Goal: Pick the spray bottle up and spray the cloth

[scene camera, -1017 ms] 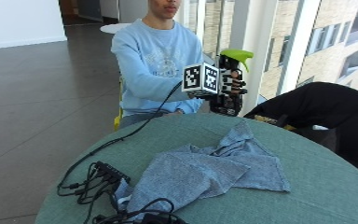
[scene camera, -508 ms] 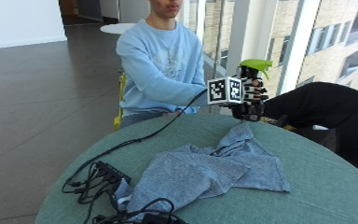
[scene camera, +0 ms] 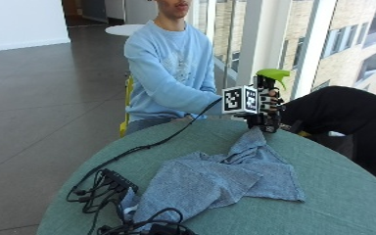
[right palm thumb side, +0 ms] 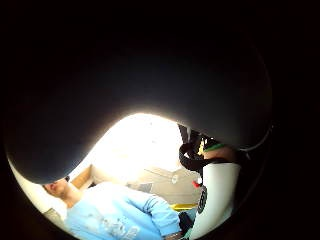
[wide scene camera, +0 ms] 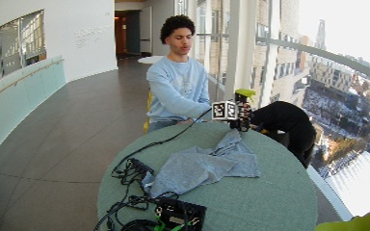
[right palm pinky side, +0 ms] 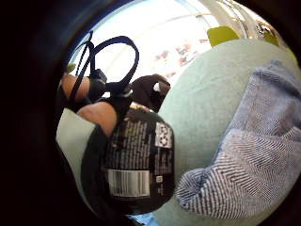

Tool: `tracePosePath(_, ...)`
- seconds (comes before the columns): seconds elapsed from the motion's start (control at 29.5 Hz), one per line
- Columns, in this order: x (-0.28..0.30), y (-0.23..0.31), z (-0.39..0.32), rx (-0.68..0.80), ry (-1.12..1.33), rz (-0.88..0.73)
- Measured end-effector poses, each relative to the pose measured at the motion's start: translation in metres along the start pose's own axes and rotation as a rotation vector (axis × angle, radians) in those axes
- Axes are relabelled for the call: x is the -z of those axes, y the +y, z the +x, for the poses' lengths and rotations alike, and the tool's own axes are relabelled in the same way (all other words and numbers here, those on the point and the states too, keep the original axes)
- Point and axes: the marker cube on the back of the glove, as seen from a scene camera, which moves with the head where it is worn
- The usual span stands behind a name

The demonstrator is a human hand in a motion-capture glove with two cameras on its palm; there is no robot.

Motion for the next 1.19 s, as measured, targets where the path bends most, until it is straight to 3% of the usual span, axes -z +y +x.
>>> tracePosePath(0.71,0.009,0.018,0.018,-0.076,-0.013,-0.064)
tracePosePath(1.19,0.172,0.089,0.015,-0.106,0.376,-0.064)
